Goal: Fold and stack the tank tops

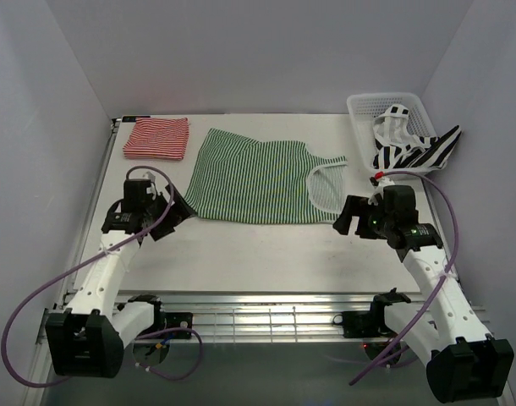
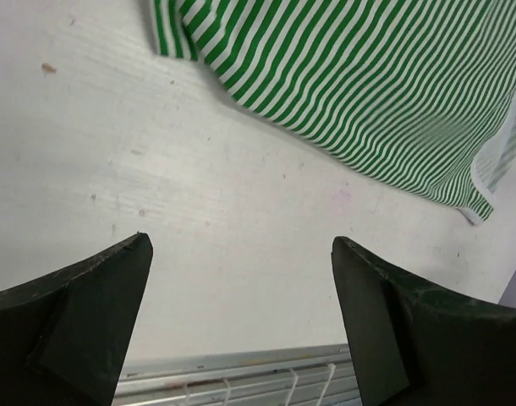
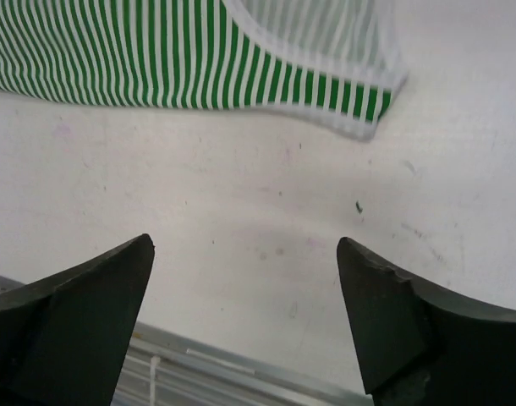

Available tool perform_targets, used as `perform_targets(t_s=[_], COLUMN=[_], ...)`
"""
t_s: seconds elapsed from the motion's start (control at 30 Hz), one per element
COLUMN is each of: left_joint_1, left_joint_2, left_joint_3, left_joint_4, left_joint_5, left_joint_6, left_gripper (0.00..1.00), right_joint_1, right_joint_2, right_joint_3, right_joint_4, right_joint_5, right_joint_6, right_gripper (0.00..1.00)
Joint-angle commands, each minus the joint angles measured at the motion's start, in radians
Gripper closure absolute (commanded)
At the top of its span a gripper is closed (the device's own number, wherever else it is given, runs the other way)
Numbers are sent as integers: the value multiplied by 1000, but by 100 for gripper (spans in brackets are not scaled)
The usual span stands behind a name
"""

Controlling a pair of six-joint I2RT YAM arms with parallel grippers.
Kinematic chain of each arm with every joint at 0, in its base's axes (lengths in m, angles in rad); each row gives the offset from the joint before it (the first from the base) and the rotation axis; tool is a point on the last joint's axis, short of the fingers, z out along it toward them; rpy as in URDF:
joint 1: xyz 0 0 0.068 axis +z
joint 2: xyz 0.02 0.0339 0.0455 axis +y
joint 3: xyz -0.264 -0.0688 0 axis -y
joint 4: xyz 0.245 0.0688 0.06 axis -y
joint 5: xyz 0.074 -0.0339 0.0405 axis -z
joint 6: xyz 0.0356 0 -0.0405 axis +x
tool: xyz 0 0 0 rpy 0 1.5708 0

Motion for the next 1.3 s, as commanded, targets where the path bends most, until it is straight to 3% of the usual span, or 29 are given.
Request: perform_targets(t_s=[0.0, 0.03, 0.13, 0.23, 0.37, 0.53, 0.67, 0.83, 0.97, 1.17, 1.27], left_joint_1=[1, 1, 1, 1, -27, -59, -91, -110, -137, -136, -140], left_joint_2=[-155, -159, -88, 50, 252, 543, 663, 702, 681, 511, 351], left_joint_3=[42, 63, 158, 206, 251, 346, 375, 280, 165, -28, -122], left_joint_4=[-88, -99, -100, -12, 219, 314, 335, 352, 305, 124, 40], left_joint_5=[-65, -122, -144, -81, 68, 71, 83, 103, 77, -27, 3], left_joint_6=[-3, 6, 19, 11, -20, -49, -33, -59, -90, -112, -128], left_gripper=[2, 2, 2, 2, 2, 2, 2, 2, 2, 2, 2], right_joint_1=[-6, -6, -6, 1, 89, 139, 168, 221, 261, 295, 312], right_joint_2=[-41, -36, 14, 103, 314, 577, 747, 821, 788, 613, 490], right_joint_3=[-15, -1, 54, 91, 197, 340, 383, 323, 203, -52, -177], right_joint_4=[-66, -71, -53, 30, 157, 216, 237, 260, 291, 292, 283], right_joint_5=[-19, -8, -2, -74, -39, -5, -26, -31, -37, -26, -49], right_joint_6=[68, 68, 45, 20, 7, 11, 25, 39, 68, 115, 148], right_gripper=[2, 10, 10, 10, 10, 10, 10, 10, 10, 10, 10])
